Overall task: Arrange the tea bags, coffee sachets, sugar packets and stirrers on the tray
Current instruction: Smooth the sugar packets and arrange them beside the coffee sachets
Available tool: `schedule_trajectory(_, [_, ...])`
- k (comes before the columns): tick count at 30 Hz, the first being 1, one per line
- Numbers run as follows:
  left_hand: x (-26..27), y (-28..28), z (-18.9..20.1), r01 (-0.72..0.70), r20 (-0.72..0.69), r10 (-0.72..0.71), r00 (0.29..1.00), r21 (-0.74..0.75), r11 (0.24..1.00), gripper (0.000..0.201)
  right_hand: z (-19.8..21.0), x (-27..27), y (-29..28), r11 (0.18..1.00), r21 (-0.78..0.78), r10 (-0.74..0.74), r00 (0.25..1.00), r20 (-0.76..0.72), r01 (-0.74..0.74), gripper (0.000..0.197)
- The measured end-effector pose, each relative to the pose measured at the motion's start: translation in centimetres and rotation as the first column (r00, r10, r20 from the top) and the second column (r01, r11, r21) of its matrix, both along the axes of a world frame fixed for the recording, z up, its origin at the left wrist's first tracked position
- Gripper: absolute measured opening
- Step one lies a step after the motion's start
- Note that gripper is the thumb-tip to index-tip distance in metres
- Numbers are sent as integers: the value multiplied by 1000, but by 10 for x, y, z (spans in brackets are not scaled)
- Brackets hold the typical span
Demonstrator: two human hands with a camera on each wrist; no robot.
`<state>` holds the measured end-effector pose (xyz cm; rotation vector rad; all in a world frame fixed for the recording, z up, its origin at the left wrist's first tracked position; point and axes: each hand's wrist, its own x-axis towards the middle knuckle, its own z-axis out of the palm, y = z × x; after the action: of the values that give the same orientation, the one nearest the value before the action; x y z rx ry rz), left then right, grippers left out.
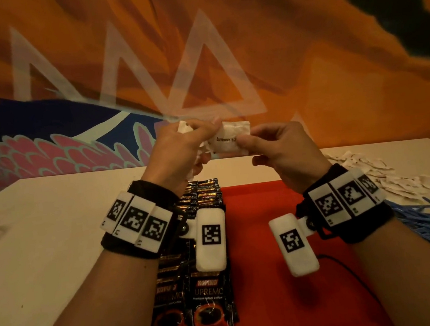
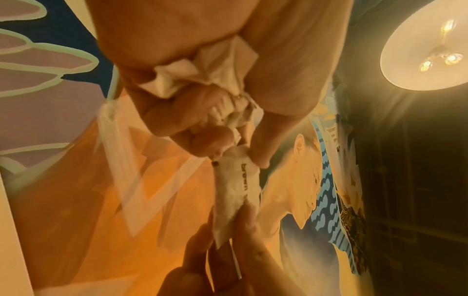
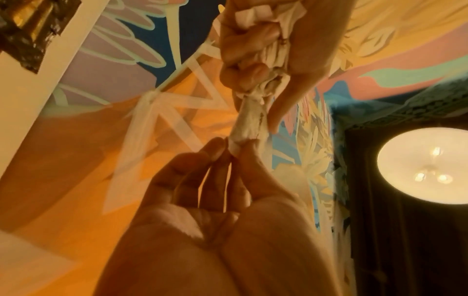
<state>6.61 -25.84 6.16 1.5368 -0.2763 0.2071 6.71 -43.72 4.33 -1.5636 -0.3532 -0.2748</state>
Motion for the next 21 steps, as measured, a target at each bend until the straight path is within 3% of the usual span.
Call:
schedule_trajectory(6, [0, 5, 5, -143, 1, 143, 990, 40, 989, 26, -1, 4, -12, 986, -158, -46, 999, 16, 48, 10])
schedule_trajectory(10, [3, 24, 12, -134, -58, 127, 990, -127, 983, 22, -17, 34, -20, 935, -346, -161, 966, -202, 83, 10])
schedule_trajectory(15, [6, 41, 17, -75, -46, 66, 997, -235, 969, 19, -49, 87, -16, 660, -751, -353, 888, -295, 13, 21])
schedule_trajectory(18, [5, 47, 19, -62, -35, 55, 998, -253, 966, 22, -59, 110, -13, 492, -870, -435, 859, -271, -25, 39])
schedule_trajectory(21, [4, 49, 20, -41, -34, 34, 999, -262, 964, 23, -70, 123, -10, 403, -914, -437, 865, -246, -57, 34])
